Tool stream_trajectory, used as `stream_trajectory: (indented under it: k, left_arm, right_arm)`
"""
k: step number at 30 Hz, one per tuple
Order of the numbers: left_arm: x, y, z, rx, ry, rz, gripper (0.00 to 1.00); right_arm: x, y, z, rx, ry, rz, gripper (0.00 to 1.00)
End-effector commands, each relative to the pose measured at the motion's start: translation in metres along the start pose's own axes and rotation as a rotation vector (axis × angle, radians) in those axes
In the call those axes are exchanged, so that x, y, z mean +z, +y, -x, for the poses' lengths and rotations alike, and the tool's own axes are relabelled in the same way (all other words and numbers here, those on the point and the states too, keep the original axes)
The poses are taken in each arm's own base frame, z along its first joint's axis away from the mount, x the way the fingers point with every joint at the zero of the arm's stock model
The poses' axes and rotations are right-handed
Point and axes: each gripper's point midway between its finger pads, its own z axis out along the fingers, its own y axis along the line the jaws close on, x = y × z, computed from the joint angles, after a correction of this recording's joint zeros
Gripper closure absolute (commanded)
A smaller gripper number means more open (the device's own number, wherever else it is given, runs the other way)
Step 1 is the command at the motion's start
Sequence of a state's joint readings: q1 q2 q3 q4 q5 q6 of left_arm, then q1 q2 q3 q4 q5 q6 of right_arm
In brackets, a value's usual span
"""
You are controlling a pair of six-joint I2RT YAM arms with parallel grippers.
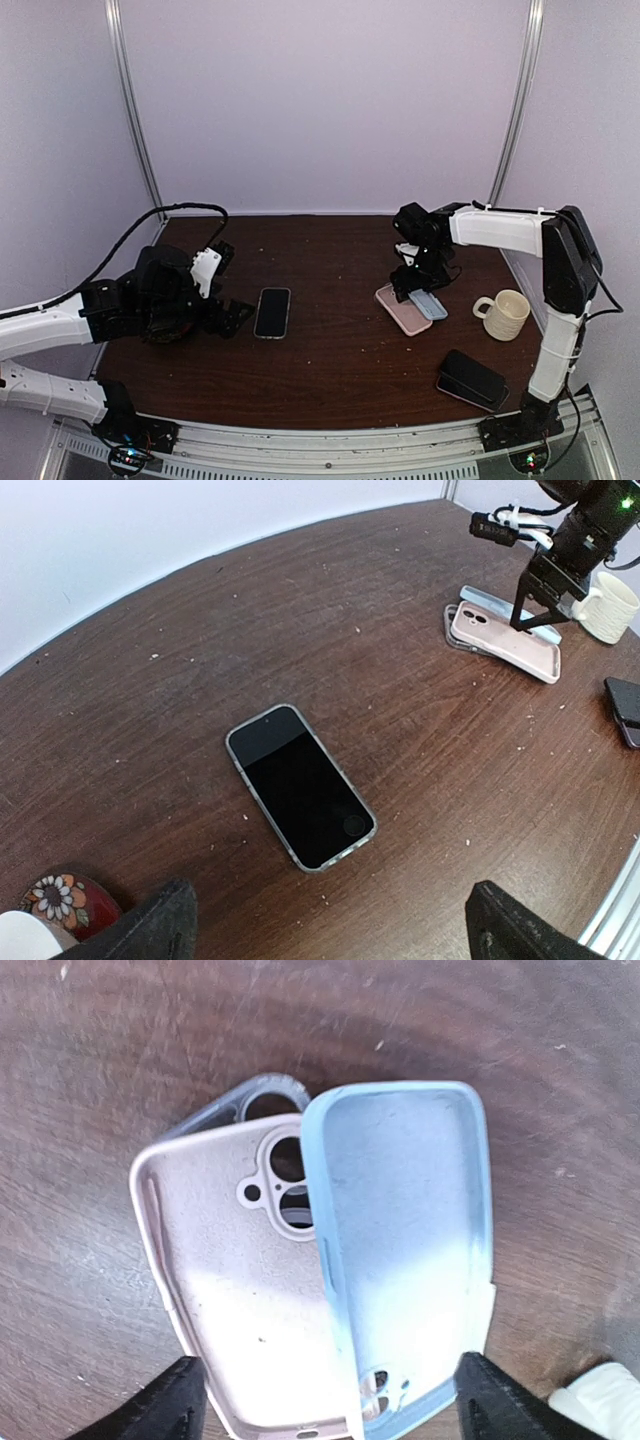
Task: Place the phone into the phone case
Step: Place the phone with the phone case at the center of the board, then move the phone case to the center of the board.
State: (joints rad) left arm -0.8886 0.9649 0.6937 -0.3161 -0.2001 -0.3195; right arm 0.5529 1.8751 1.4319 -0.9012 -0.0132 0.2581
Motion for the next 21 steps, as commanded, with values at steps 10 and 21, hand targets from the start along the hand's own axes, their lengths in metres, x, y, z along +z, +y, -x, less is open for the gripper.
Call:
stream_trajectory:
  k: [10,21]
  left_arm:
    - [0.004,-0.002,0.004,0.022,-0.003,-0.014,0.02]
    - [0.002,-0.005,0.007,0.022,-0.011,-0.029,0.03]
  right_arm:
    - [0.031,-0.005,-0.004,-0.065,0.081,0.049,0.72]
    - [-0.018,-0.01,0.007,-0.065,0.023,0.0,1.0]
